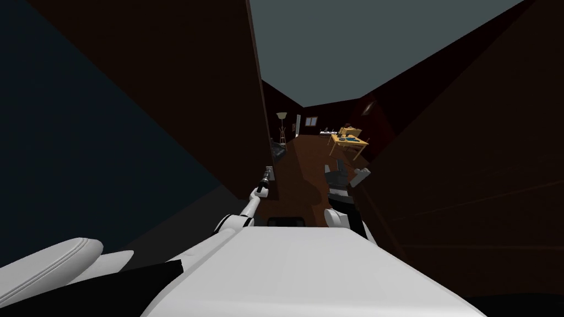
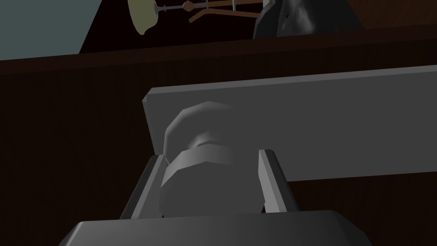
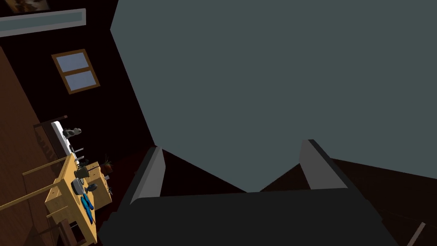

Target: Push the door open

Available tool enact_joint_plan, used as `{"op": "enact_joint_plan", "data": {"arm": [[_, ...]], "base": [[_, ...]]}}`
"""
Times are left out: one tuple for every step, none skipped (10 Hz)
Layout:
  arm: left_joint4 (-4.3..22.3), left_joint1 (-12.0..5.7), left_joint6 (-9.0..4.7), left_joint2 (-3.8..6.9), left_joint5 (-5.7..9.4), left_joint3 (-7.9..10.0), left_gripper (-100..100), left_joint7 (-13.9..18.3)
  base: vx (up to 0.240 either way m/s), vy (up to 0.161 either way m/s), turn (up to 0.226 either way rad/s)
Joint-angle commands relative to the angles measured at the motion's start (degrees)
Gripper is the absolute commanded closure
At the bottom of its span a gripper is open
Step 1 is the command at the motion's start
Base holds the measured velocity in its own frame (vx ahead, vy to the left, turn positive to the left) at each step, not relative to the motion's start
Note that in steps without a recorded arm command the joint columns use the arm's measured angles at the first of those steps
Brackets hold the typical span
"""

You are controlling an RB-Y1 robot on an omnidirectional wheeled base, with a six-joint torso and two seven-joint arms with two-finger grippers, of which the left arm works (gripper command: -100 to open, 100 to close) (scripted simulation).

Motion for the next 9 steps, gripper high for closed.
{"op": "enact_joint_plan", "data": {"arm": [[0.5, -0.48, 0.06, 0.96, 0.49, 1.79, 100, -0.4], [0.6, -0.44, 0.08, 1.21, 0.7, 2.47, 100, -0.6], [0.6, -0.41, 0.1, 1.46, 0.91, 3.16, 100, -0.7], [0.7, -0.38, 0.12, 1.71, 1.12, 3.86, 100, -0.9], [0.7, -0.34, 0.14, 1.95, 1.33, 4.56, 100, -1.1], [0.8, -0.31, 0.16, 2.19, 1.55, 5.26, 100, -1.3], [0.9, -0.28, 0.18, 2.42, 1.76, 5.95, 100, -1.5], [0.9, -0.24, 0.2, 2.65, 1.96, 6.63, 100, -1.7], [1.0, -0.21, 0.22, 2.87, 2.17, 7.3, 100, -1.9]], "base": [[0.178, -0.127, 0.084], [0.19, -0.139, 0.083], [0.197, -0.112, 0.069], [0.191, -0.135, 0.058], [0.184, -0.159, 0.104], [0.175, -0.157, 0.078], [0.197, -0.143, 0.067], [0.201, -0.139, 0.064], [0.191, -0.138, 0.105]]}}
